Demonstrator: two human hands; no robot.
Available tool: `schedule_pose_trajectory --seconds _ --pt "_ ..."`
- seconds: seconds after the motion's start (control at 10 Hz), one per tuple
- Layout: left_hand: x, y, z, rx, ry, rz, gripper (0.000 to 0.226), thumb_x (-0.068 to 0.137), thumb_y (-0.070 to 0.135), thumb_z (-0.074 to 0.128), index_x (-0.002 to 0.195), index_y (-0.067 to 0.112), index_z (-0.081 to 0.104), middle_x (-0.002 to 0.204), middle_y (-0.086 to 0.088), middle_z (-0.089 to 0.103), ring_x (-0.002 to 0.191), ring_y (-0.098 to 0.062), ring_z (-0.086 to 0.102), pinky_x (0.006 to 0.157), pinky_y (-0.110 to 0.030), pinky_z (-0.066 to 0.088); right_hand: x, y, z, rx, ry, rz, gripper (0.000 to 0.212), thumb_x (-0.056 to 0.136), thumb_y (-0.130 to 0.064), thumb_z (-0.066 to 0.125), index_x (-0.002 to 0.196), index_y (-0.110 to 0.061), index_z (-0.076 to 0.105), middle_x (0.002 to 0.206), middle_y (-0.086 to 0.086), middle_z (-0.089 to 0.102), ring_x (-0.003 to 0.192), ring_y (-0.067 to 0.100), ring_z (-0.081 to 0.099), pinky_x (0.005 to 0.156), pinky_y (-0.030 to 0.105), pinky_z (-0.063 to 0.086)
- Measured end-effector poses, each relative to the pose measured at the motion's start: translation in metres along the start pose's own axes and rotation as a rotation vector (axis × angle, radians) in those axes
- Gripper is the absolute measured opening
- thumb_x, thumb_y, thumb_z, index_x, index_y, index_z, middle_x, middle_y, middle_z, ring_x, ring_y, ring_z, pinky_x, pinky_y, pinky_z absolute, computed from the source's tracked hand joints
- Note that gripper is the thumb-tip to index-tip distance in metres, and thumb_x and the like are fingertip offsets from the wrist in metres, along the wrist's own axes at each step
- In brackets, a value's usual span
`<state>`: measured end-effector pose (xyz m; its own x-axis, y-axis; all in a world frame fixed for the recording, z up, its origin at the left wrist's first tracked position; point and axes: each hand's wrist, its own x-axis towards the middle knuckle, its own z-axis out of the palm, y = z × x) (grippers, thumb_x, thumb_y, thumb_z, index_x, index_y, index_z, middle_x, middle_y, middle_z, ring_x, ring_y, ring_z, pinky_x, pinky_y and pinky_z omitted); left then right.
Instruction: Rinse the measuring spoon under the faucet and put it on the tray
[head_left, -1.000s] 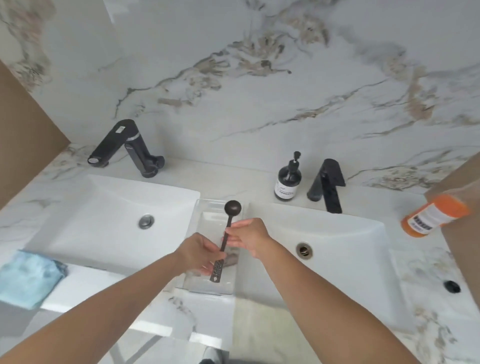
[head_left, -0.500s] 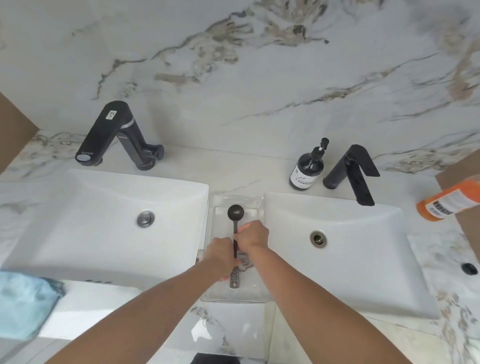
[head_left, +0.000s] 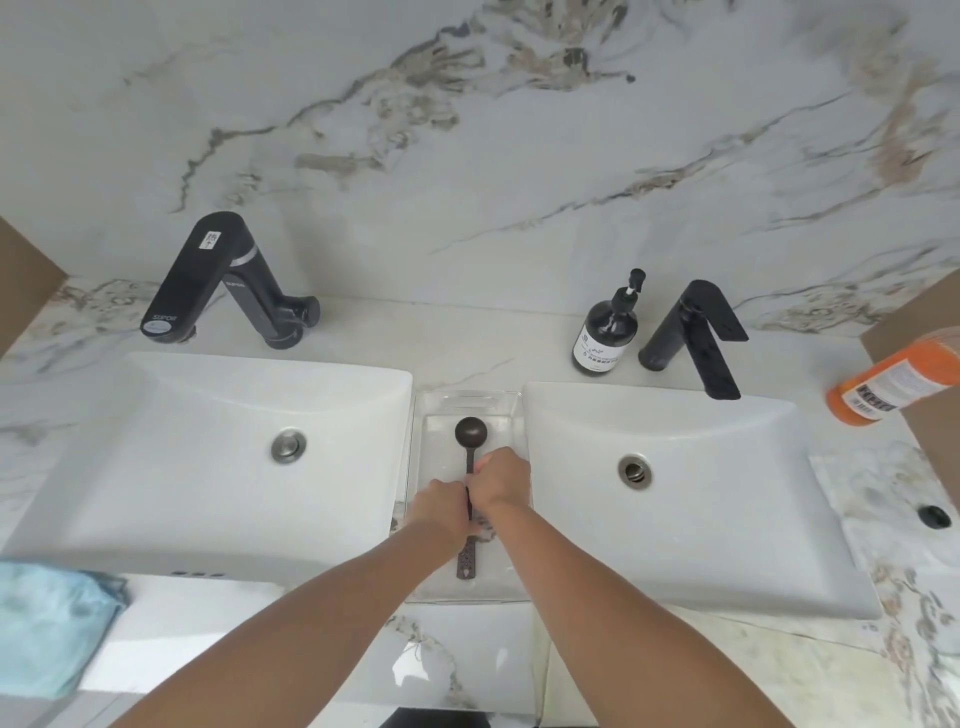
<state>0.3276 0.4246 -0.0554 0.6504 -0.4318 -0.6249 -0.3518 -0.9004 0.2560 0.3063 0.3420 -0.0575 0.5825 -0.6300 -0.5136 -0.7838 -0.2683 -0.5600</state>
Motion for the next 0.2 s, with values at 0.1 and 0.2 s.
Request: schedule_pose_trajectory --seconds 0.1,0.2 --pt "-0.010 0.005 -0.007 0.008 -0.032 -0.002 0.024 0.089 0.031 0.067 0.090 0.009 0.058 0.084 -0.010 0.062 0.080 -0.031 0.071 0.064 -0.033 0.054 -0.011 0.000 -0.012 0.072 -0.014 0.019 0.016 0.081 0.003 0.053 0.086 -0.001 0.068 0.088 0.011 0.064 0.079 0.029 0.067 0.071 0.033 0.055" --pt "-0.017 0.011 -0.019 -0.092 -0.081 -0.055 0.030 0.089 0.033 0.067 0.081 0.007 0.054 0.070 -0.008 0.059 0.057 -0.028 0.070 0.059 -0.035 0.062 -0.019 0.006 -0.033 0.137 -0.033 0.002 0.025 0.084 0.001 0.056 0.102 -0.001 0.073 0.110 0.012 0.071 0.105 0.029 0.069 0.089 0.031 0.056"
